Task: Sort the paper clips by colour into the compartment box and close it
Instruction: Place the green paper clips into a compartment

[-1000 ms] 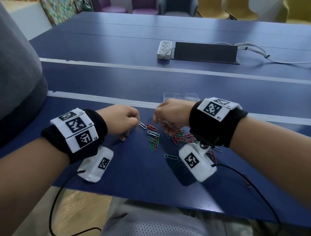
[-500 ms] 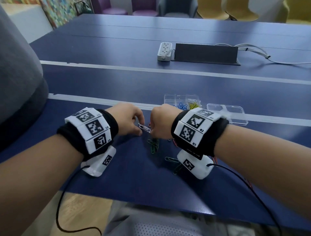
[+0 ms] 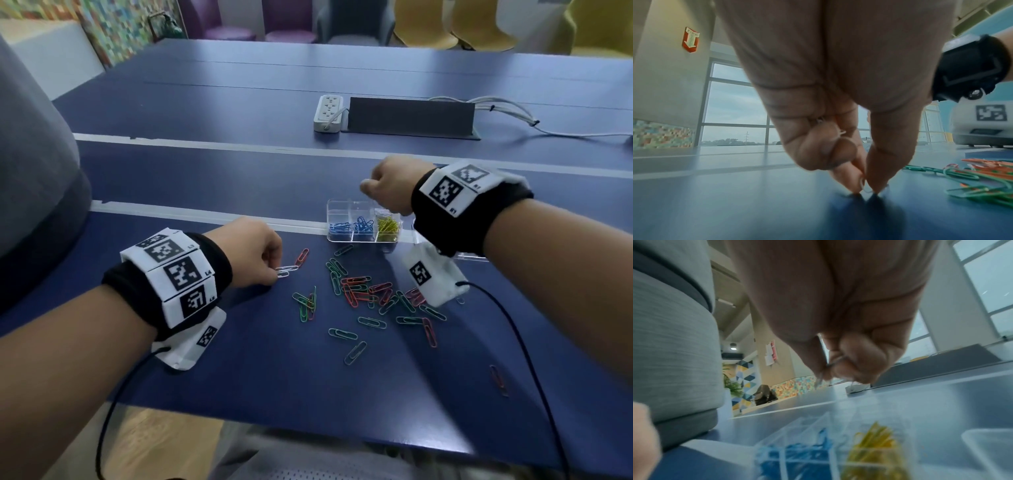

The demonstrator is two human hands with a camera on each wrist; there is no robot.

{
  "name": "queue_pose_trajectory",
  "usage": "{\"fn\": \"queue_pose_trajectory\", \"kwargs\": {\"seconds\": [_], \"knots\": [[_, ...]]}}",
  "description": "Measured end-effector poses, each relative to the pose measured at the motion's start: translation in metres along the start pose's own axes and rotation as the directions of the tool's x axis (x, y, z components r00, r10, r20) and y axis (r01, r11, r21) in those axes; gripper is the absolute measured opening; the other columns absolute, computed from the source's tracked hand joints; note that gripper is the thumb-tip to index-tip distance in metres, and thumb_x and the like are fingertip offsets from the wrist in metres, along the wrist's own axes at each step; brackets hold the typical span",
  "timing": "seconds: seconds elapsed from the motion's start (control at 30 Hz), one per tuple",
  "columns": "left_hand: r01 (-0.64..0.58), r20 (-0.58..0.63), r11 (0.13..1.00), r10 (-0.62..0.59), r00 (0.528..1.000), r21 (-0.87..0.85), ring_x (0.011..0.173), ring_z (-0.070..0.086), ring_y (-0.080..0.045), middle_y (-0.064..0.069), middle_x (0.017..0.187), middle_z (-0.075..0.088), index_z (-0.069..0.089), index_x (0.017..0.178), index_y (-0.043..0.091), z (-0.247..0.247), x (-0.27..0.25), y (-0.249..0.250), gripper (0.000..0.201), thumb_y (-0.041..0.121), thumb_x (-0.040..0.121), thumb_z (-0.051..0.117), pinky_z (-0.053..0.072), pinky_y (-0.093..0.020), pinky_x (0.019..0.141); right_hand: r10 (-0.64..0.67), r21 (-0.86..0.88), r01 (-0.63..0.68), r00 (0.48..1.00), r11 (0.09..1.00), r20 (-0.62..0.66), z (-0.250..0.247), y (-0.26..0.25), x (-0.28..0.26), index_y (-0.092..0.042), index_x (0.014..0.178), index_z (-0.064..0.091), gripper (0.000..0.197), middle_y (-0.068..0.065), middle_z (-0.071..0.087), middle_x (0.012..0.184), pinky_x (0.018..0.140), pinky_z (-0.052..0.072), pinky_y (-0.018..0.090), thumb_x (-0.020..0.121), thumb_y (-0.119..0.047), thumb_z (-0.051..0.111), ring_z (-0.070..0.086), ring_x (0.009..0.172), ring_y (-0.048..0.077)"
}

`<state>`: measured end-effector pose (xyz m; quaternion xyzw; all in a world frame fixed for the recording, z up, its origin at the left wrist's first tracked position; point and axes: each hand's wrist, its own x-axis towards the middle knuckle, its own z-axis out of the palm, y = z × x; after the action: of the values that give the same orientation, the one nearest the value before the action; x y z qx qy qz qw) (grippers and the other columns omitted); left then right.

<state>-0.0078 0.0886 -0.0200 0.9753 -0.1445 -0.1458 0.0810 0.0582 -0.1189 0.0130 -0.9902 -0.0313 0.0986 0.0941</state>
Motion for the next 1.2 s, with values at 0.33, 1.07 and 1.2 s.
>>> {"fn": "queue_pose_trajectory", "kwargs": {"seconds": [0.33,1.07,1.2], "knots": [[-0.014,-0.116,0.997,0.005,0.993,-0.079,0.056,0.047,0.0,0.01,0.057,0.053,0.06,0.065,0.023,-0.024,0.013,0.021,0.014,0.018,0.075,0.067,0.036,-0.016,0.053,0.034,-0.034,-0.034,0.999,0.999,0.01,-0.006,0.01,0.014,-0.002,0.101,0.071,0.025,0.015,0.074,0.097,0.07,0.059,0.033,0.079,-0.008,0.062,0.073,0.09,0.026],[-0.07,-0.158,0.998,0.07,0.985,0.007,0.094,0.065,-0.022,-0.003,0.092,0.069,0.069,0.084,0.015,-0.038,0.115,0.116,0.014,0.007,0.081,0.058,0.051,-0.029,0.076,-0.019,0.097,0.027,0.996,0.995,-0.085,-0.015,0.068,-0.008,-0.023,0.103,0.072,0.031,0.003,0.07,0.11,0.087,0.05,0.029,0.086,-0.013,0.048,0.062,0.103,0.023],[-0.095,-0.116,0.996,0.094,0.989,0.0,0.09,0.064,-0.02,-0.003,0.091,0.069,0.071,0.09,0.013,-0.039,0.119,0.121,0.016,0.006,0.081,0.06,0.051,-0.028,0.076,-0.026,0.122,0.033,0.998,0.992,-0.062,-0.012,0.072,-0.008,-0.022,0.104,0.072,0.028,0.003,0.071,0.107,0.091,0.053,0.033,0.088,-0.016,0.05,0.064,0.101,0.023]]}}
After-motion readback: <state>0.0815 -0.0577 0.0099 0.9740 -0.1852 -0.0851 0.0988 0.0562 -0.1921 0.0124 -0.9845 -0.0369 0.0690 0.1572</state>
